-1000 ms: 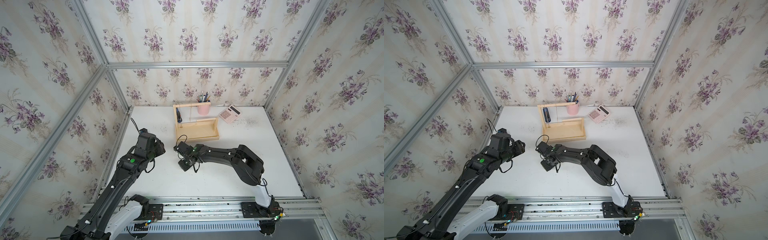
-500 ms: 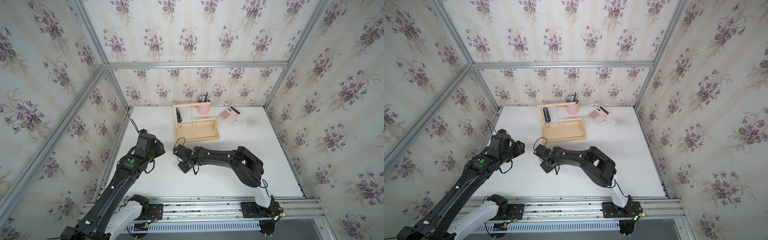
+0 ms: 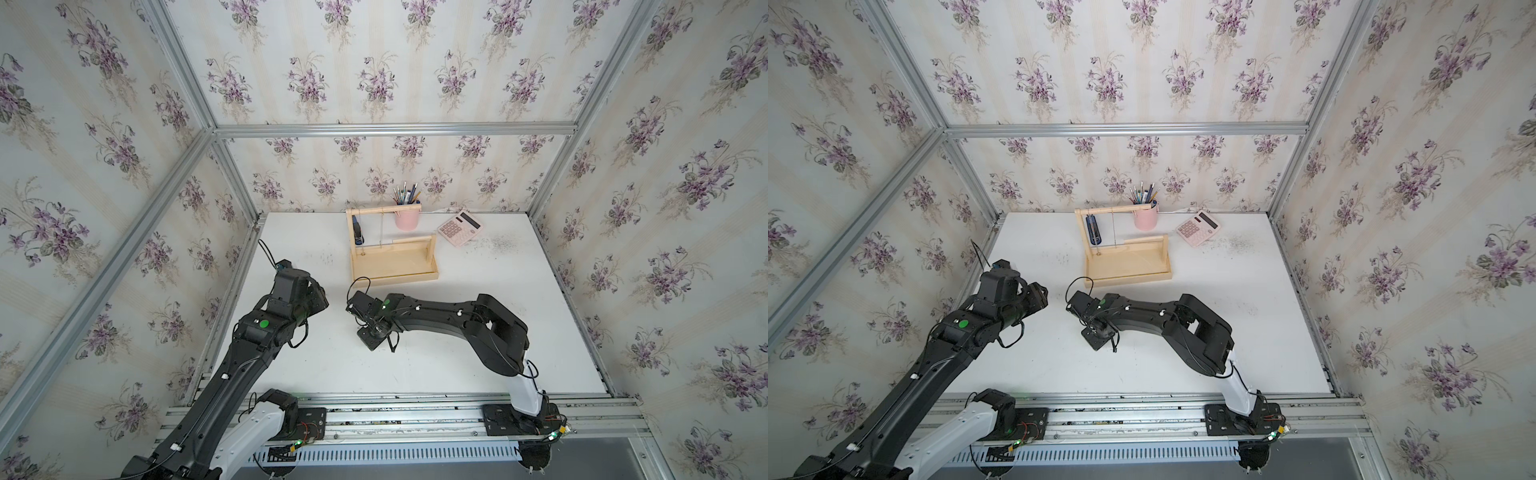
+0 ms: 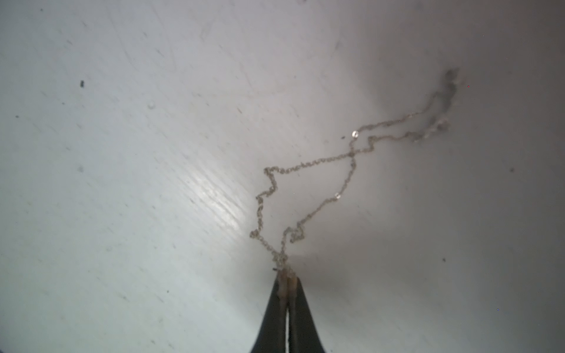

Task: Hang the necklace on the jewelry display stand
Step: Pick up the necklace from the center of the board.

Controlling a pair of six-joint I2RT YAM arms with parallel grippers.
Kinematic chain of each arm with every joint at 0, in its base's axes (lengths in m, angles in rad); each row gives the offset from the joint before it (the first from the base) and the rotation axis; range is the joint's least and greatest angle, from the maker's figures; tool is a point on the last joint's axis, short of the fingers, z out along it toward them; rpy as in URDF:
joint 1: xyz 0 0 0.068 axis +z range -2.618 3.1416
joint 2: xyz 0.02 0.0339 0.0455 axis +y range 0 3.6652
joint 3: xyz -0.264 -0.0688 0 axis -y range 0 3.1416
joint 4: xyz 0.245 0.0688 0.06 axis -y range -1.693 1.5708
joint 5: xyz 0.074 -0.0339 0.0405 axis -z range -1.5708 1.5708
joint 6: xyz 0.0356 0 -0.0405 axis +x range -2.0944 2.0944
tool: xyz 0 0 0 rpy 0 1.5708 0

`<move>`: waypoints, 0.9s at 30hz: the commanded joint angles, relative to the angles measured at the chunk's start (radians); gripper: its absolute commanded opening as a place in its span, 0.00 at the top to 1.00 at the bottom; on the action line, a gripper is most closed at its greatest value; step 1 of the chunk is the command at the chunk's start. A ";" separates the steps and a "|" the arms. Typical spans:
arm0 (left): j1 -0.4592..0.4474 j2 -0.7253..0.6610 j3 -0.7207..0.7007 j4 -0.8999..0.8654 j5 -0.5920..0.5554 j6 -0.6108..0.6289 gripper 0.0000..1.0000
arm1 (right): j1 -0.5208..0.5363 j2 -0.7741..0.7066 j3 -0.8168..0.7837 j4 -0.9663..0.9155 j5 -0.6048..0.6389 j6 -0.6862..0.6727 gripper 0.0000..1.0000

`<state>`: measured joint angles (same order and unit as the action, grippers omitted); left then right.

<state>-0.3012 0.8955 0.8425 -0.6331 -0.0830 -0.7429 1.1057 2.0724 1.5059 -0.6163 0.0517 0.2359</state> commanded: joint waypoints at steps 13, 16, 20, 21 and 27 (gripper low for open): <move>0.004 0.023 0.033 -0.012 -0.026 0.030 0.40 | -0.013 -0.125 0.247 -0.182 0.132 -0.044 0.99; 0.004 0.018 0.038 0.036 0.050 0.060 0.42 | -0.012 -0.137 0.293 -0.213 0.138 -0.052 0.99; 0.004 -0.001 0.002 0.141 0.185 0.090 0.43 | -0.012 -0.159 0.371 -0.254 0.161 -0.073 0.99; 0.004 -0.001 -0.004 0.158 0.208 0.094 0.43 | -0.013 -0.162 0.391 -0.264 0.168 -0.080 0.99; -0.003 -0.001 -0.029 0.243 0.329 0.118 0.44 | -0.012 -0.167 0.545 -0.341 0.213 -0.123 0.99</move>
<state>-0.3016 0.8974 0.8150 -0.4702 0.1608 -0.6567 1.0931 1.9152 2.0125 -0.9020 0.2256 0.1463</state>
